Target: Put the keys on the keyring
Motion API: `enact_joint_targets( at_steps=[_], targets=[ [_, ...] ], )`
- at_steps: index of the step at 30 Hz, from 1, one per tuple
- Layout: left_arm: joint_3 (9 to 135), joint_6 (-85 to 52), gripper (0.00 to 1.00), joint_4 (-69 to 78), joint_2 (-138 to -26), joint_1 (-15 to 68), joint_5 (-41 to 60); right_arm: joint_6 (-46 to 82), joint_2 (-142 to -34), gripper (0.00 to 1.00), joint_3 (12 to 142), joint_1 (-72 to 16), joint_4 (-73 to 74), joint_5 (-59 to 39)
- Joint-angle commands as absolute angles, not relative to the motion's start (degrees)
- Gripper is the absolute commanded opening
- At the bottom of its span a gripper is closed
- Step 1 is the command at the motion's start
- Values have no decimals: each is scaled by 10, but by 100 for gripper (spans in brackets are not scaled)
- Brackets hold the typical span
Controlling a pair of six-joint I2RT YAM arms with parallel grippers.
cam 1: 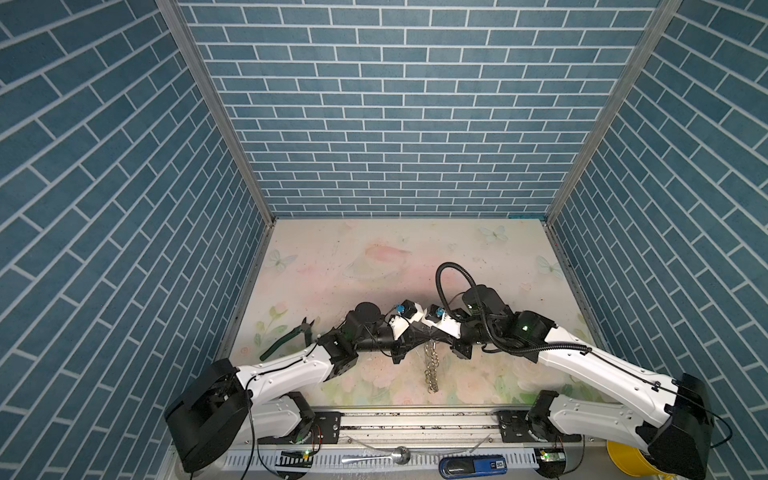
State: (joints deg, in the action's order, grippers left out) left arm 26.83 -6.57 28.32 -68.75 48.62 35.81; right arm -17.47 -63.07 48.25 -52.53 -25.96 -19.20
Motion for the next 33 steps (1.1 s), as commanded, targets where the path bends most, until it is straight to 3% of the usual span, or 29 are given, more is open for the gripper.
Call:
enact_joint_targets(
  at_steps=[1, 10, 15, 28, 33],
  targets=[
    [253, -62, 0, 297, -695, 497, 375, -158, -624, 0, 470, -526, -196, -219],
    [213, -50, 0, 350, -680, 497, 357, -101, -556, 22, 396, -497, -126, -239],
    [196, -54, 0, 401, -691, 497, 354, -84, -531, 22, 317, -497, -29, -255],
    [170, -74, 0, 488, -705, 497, 331, -50, -517, 19, 285, -498, -7, -253],
    [147, -86, 0, 569, -720, 497, 333, -18, -495, 23, 259, -498, 26, -261]
  ],
)
